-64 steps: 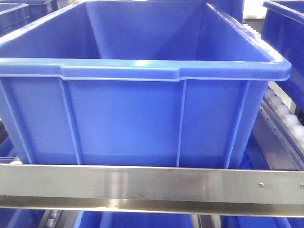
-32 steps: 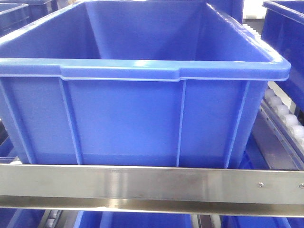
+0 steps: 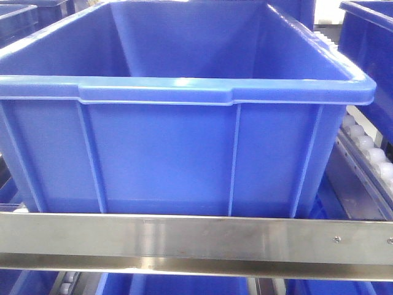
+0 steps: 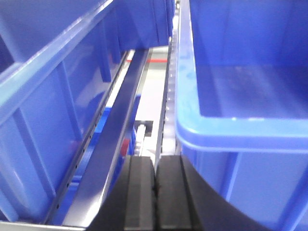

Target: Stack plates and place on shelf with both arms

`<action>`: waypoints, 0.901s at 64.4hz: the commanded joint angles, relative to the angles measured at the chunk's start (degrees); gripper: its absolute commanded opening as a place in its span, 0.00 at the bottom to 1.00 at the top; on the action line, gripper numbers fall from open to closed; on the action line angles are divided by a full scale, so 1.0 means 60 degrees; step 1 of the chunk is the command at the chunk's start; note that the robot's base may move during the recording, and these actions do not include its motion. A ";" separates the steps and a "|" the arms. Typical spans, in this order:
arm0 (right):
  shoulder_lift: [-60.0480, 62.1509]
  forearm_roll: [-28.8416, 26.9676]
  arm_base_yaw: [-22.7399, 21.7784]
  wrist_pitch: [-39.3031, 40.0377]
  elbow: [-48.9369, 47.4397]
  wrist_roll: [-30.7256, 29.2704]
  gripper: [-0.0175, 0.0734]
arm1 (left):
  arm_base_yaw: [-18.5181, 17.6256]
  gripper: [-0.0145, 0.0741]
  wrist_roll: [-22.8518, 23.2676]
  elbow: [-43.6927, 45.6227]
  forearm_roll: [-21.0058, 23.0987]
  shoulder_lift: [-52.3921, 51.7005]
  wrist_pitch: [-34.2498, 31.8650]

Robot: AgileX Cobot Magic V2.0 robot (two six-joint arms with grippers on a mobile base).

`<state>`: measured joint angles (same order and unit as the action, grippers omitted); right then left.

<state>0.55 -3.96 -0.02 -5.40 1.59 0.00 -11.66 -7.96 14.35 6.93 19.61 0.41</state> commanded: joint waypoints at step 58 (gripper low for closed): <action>0.0194 0.0110 -0.0013 0.0846 0.0023 -0.0062 0.24 | 0.0015 0.25 0.0019 0.0278 0.0024 0.0071 -0.0776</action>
<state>0.68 -3.94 -0.02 -5.30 1.59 0.00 -11.66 -7.96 14.35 6.93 19.61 0.41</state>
